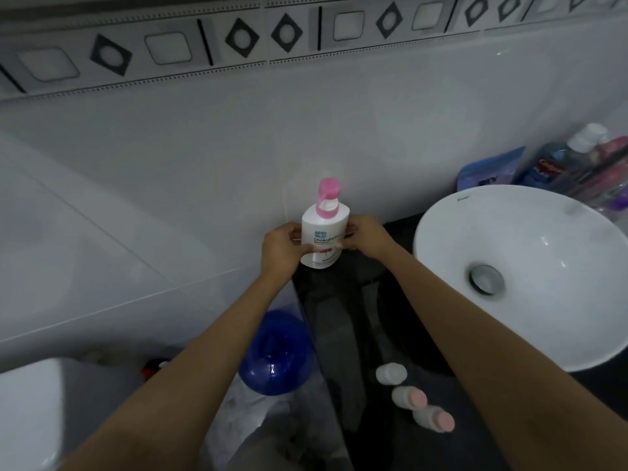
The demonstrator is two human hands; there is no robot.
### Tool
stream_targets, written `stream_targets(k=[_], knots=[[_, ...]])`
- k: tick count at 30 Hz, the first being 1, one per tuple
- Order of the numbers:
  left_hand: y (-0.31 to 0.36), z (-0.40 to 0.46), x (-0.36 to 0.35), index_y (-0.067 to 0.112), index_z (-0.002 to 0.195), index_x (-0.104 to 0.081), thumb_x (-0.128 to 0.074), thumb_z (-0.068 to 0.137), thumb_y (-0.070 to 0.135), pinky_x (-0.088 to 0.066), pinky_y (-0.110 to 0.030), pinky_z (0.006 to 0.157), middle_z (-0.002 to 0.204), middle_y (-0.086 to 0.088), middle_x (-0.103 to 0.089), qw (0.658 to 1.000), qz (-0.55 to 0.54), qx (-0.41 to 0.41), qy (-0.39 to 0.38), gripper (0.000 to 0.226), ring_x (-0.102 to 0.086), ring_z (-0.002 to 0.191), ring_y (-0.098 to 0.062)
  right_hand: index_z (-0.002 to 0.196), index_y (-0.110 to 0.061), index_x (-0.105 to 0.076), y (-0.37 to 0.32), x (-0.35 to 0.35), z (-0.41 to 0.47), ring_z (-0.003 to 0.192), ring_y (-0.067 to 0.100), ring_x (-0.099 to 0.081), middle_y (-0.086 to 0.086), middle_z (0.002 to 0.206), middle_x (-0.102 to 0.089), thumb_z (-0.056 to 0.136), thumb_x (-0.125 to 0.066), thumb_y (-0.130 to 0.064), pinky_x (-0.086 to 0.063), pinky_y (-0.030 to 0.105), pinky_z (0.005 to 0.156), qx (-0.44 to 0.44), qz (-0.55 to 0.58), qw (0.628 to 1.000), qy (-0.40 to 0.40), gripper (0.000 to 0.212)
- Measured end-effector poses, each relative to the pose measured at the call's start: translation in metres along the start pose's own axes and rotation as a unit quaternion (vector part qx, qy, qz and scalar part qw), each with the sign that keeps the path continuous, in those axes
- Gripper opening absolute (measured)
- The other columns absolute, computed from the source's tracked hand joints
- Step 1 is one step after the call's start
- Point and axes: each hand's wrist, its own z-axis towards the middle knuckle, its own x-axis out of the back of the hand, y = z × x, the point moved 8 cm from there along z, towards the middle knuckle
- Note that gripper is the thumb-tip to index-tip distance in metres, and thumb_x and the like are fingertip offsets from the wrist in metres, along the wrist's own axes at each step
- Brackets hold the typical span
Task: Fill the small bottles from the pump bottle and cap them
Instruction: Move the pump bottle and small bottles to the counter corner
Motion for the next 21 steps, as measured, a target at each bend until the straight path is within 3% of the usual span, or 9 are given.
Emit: stream_targets(k=[5,15,21], knots=[[-0.0005,0.0037,0.0027,0.004,0.102,-0.068,-0.084,0.063,0.008,-0.057,-0.036,0.083,0.1,-0.012,-0.073,0.999,-0.049,0.009,0.014,0.043,-0.069,0.089,-0.021,0.113,0.004,-0.062,0.0002,-0.0016,0.0072,0.104,0.035,-0.063,0.023,0.112,-0.066,0.073,-0.067,0.006,-0.051,0.053,0.092,-0.015,-0.001,1.0,0.013,0.04],[0.0007,-0.0008,0.0021,0.003,0.11,-0.065,-0.081,0.07,0.014,-0.053,-0.025,0.083,0.108,-0.011,-0.071,0.999,-0.035,-0.028,0.029,0.045,-0.067,0.094,-0.019,0.118,0.001,-0.06,0.0008,0.0002,0.0054,0.105,0.028,-0.062,0.019,0.117,-0.065,0.076,-0.066,0.005,-0.052,0.043,0.09,-0.01,0.028,0.999,0.031,0.043],[-0.0045,-0.0024,0.0014,0.005,0.105,-0.065,-0.082,0.069,0.018,-0.054,-0.028,0.08,0.103,-0.008,-0.071,0.999,-0.028,-0.033,0.033,0.041,-0.066,0.09,-0.019,0.118,0.002,-0.06,0.004,-0.0041,0.0009,0.108,0.03,-0.062,0.02,0.118,-0.065,0.078,-0.068,-0.001,-0.052,0.042,0.091,-0.018,0.019,0.999,0.039,0.04]])
